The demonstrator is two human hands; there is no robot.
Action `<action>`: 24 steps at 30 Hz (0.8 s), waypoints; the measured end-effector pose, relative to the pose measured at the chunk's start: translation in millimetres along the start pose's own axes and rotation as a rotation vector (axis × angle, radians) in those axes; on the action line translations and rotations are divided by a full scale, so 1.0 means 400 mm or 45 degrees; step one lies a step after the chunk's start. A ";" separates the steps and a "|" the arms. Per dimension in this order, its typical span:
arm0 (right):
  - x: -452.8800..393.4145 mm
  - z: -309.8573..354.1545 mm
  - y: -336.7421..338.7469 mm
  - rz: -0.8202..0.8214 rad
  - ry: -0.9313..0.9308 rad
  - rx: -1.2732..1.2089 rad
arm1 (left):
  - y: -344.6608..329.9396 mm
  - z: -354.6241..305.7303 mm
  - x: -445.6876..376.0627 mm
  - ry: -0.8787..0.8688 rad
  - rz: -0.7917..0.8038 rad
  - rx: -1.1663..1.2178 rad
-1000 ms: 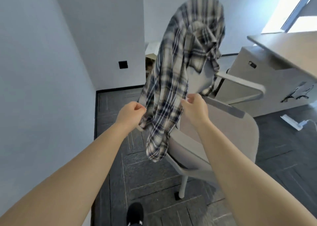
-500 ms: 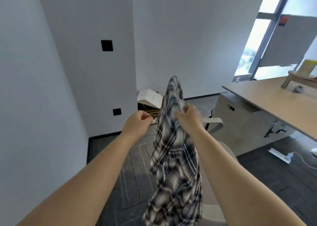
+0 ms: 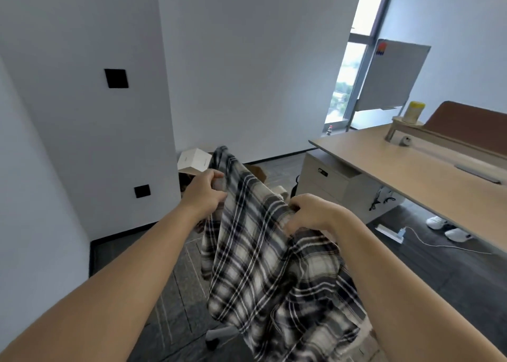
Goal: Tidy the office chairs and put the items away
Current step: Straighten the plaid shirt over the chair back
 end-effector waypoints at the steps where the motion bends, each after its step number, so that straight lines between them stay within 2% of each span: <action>1: 0.007 -0.010 0.008 -0.037 -0.020 -0.004 | -0.006 -0.006 -0.005 -0.048 0.009 -0.047; 5: 0.004 -0.033 0.004 -0.225 -0.041 -0.037 | -0.037 -0.031 -0.020 -0.238 0.079 -0.322; 11: 0.037 -0.100 0.009 -0.506 -0.083 0.280 | -0.107 -0.043 -0.045 -0.444 0.268 -0.751; 15: 0.069 -0.174 0.043 -0.540 -0.059 0.317 | -0.156 -0.085 -0.058 -0.598 0.217 -0.737; 17: 0.081 -0.208 0.048 -0.612 -0.074 0.398 | -0.185 -0.093 -0.050 -0.647 0.223 -0.705; 20: 0.102 -0.251 0.053 -0.749 -0.086 0.436 | -0.220 -0.096 -0.040 -0.754 0.118 -0.694; 24: 0.108 -0.279 0.057 -0.827 -0.065 0.411 | -0.245 -0.104 -0.048 -0.752 0.123 -0.673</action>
Point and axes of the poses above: each hand's wrist, its own x-axis away from the middle knuckle, its own y-axis out of the back of the hand, z = x × y, the point moved 3 cm from there along -x, towards the middle knuckle, and after that the axes turned 4 degrees about x, right-handed, at the moved point
